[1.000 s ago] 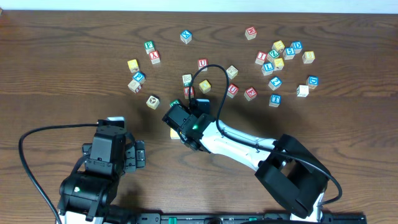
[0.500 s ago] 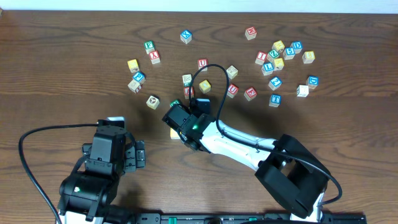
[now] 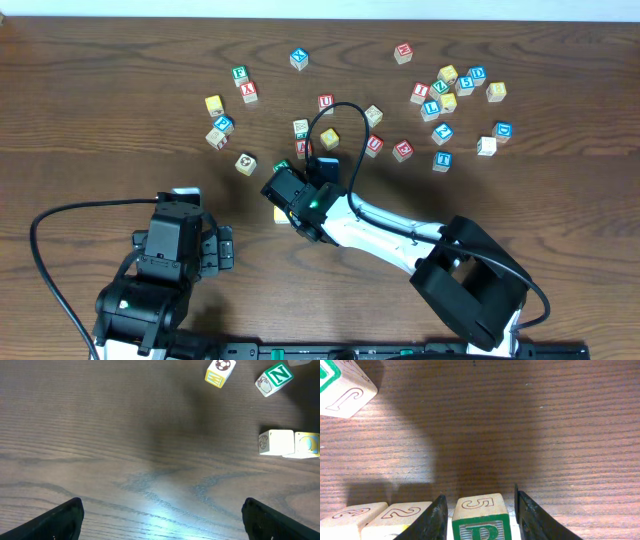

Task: Spell out CORL
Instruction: 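Lower the R block beside the O block with the right gripper, then open the right gripper and lift it off the R block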

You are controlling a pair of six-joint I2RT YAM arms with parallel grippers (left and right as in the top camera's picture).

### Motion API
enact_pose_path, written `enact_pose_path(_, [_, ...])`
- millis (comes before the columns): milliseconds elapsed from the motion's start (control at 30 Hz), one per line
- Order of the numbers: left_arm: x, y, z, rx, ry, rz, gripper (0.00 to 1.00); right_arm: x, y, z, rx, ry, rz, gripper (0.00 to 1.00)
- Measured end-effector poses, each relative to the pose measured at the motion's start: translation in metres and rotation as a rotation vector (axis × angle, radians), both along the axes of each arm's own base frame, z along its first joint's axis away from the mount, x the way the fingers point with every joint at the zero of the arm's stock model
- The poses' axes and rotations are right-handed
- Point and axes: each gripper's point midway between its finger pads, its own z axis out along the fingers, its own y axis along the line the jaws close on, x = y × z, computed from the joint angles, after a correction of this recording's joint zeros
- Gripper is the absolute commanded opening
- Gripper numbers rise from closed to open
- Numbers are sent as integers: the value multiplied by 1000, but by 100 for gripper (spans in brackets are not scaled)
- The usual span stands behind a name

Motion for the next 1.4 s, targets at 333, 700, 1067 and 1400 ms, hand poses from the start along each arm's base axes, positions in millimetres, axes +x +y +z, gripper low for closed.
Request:
enact_pose_path(333, [0,0,0,0,0,0,99,1,1,0,3,-2,0,41])
enact_pose_path(700, [0,0,0,0,0,0,99,6,0,2,5,-25,-10,41])
enact_pose_path(1067, [0,0,0,0,0,0,99,37,-1,11,47,-107,-25,43])
enact_pose_path(1400, [0,0,0,0,0,0,99,60,-36,13,-53,-104,0,42])
